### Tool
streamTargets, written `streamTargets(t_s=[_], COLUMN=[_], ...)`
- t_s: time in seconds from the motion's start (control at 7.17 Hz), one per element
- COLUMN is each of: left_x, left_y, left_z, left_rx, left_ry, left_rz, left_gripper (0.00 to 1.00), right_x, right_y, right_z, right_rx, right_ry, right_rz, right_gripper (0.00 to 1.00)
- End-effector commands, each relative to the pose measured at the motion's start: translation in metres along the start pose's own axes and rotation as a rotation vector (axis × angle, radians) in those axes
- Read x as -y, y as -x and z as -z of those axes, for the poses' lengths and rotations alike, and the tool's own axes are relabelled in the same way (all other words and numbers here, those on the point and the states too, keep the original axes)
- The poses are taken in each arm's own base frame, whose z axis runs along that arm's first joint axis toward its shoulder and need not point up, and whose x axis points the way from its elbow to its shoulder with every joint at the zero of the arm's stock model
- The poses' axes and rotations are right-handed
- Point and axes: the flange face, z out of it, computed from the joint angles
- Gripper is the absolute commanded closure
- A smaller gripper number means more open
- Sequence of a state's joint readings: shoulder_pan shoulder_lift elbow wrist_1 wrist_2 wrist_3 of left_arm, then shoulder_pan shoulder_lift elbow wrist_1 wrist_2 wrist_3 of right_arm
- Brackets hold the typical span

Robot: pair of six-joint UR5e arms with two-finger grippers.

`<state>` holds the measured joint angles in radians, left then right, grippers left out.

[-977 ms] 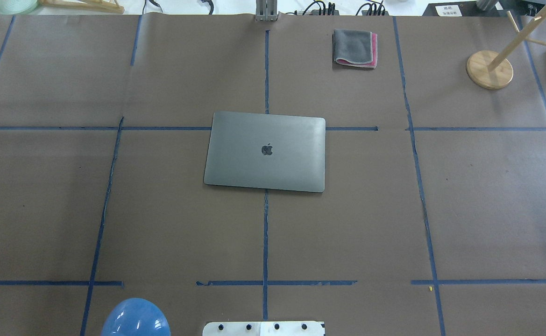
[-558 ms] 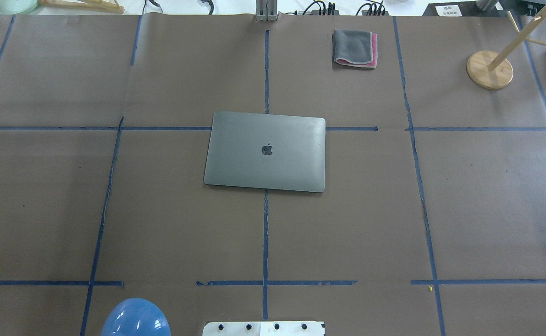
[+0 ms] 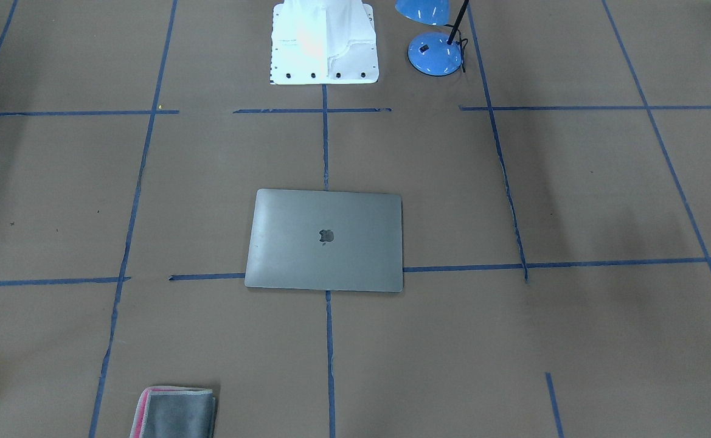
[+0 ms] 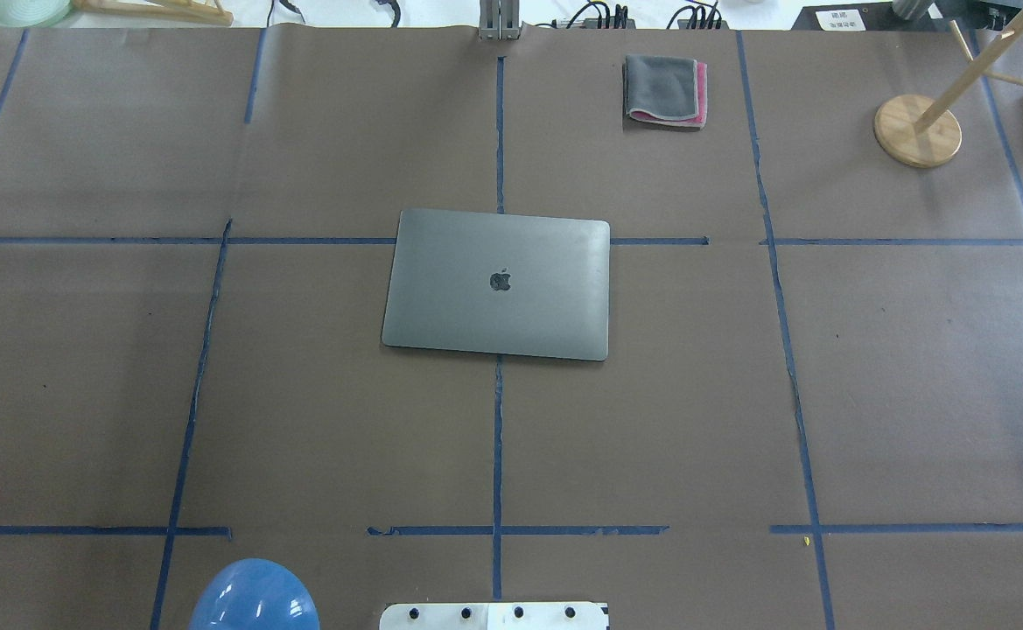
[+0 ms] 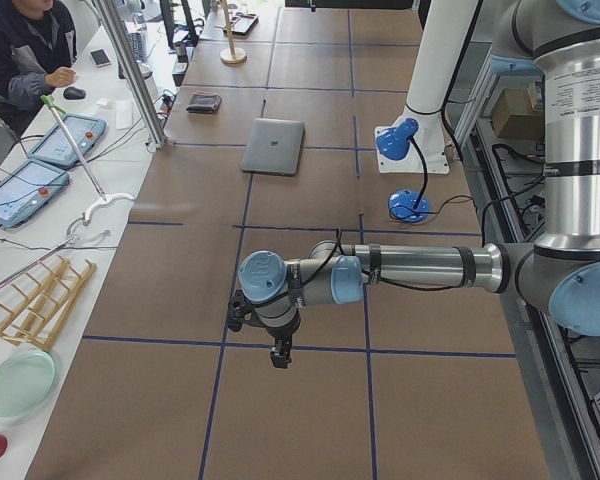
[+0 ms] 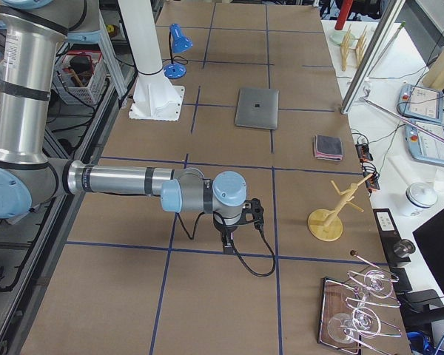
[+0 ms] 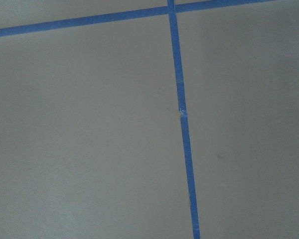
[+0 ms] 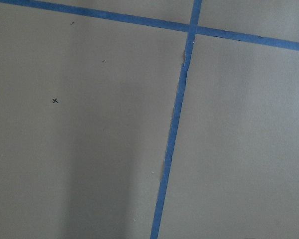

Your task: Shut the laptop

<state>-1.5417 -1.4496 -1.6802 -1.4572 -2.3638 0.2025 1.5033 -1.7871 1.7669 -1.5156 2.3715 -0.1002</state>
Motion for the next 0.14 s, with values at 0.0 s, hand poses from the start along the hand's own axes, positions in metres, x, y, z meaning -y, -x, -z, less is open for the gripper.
streamTargets(t_s=[0.0], left_x=[-0.0002], left_y=[0.0002], left_z=[-0.0003], left_rx=[0.000], left_ry=[0.001], left_rz=[0.001], left_gripper=[0.01], right_x=[0.0000], right_y=[0.0002], right_z=[0.0001], right_rx=[0.001], right_ry=[0.000], right_rz=[0.001], right_gripper=[0.00])
